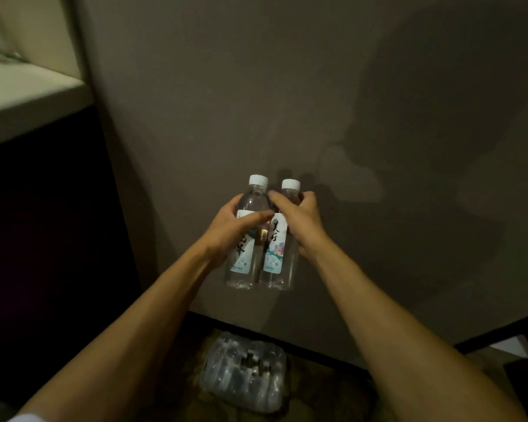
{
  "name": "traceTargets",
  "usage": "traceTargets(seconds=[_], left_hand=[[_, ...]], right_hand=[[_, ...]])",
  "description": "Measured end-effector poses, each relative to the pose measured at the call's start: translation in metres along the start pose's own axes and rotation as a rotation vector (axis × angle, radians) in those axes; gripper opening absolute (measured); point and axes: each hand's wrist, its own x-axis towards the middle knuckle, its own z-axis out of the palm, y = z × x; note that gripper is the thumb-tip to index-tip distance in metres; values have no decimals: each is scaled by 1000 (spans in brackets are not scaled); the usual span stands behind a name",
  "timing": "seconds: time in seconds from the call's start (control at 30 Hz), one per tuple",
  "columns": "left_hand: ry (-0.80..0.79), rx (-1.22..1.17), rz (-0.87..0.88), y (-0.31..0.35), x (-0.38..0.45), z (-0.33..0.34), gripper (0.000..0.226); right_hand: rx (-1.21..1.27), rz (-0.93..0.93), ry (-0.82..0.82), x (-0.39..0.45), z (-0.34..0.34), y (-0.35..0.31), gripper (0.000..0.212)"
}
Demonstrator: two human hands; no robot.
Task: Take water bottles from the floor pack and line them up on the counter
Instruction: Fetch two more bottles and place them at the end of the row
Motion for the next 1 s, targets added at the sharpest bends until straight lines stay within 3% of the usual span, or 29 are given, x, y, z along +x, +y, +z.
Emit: traceTargets(seconds=[0.2, 0.7, 0.87, 1.0], left_hand=[[93, 3, 30, 27, -42, -16, 51], [59, 66, 70, 110, -106, -153, 53], [94, 94, 131, 147, -137, -195, 45], [110, 97, 153, 171, -150, -221, 38]], right_hand=[[-1, -206, 57, -35, 26, -20, 38], [89, -227, 86, -101, 175, -77, 36], [206, -259, 7, -124, 227, -99, 37], [302, -275, -69, -133, 256, -120, 19]])
